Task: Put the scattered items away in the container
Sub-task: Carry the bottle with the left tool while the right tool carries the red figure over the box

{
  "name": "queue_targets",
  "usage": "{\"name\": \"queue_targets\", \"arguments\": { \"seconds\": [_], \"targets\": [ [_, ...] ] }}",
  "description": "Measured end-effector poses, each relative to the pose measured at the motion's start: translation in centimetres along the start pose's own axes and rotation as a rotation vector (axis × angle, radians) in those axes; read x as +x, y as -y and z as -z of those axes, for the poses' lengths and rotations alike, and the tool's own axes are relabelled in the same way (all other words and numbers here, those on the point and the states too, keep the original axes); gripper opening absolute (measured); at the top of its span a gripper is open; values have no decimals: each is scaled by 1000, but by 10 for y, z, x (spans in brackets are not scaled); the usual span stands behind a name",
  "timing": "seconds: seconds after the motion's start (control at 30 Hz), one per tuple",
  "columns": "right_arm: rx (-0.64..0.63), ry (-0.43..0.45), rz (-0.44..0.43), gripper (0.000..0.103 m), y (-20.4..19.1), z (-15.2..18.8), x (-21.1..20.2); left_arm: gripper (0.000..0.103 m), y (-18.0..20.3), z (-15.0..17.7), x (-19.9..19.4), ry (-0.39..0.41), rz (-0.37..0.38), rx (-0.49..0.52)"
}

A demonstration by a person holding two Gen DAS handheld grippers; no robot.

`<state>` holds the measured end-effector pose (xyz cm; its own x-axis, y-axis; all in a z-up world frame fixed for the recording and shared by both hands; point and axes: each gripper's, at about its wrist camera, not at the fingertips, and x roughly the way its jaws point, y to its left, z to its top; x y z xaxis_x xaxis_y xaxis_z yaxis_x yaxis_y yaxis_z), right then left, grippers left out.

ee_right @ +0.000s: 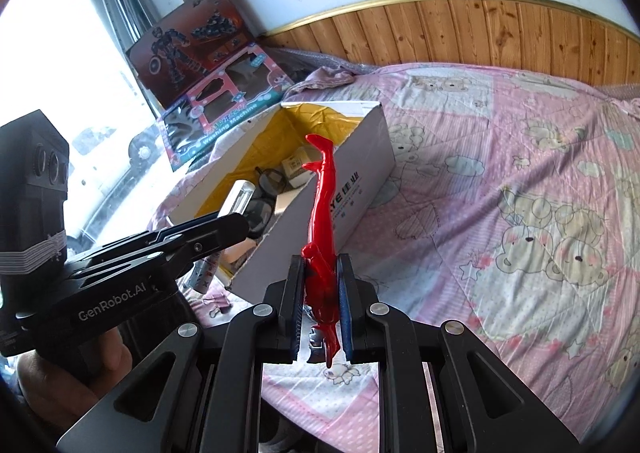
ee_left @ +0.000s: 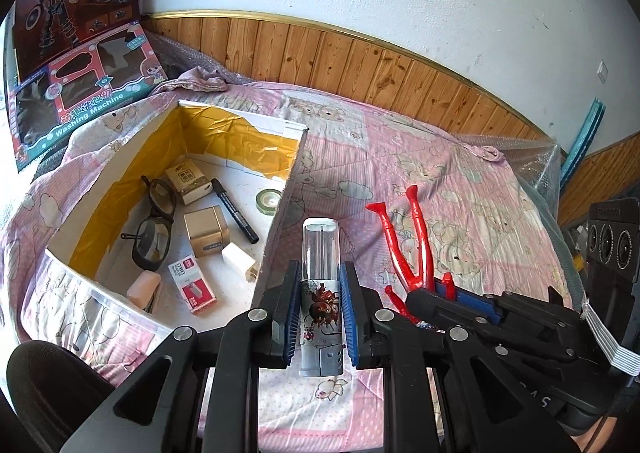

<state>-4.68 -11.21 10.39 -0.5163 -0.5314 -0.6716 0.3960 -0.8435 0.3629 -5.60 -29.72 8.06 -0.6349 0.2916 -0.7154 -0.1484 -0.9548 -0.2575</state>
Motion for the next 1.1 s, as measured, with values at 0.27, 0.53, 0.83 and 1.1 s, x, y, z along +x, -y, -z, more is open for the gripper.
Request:
{"name": "queue_targets", "arguments": {
  "seconds": [0.27, 0.53, 0.83, 1.1],
  "targets": [
    [-44, 7, -11, 16, -16, -26, 7, 20, -20, -22, -2, 26, -10, -23],
    [-95, 7, -25, 16, -35, -52, 20, 20, -44, -40, -5, 48, -33, -43],
    [-149, -6, -39, 16, -54, -78, 45, 20, -88, -56, -6, 65, -67, -105],
    [-179, -30, -55, 16, -63, -100, 73, 20, -122, -71, -3, 84, -94, -146]
  ]
}}
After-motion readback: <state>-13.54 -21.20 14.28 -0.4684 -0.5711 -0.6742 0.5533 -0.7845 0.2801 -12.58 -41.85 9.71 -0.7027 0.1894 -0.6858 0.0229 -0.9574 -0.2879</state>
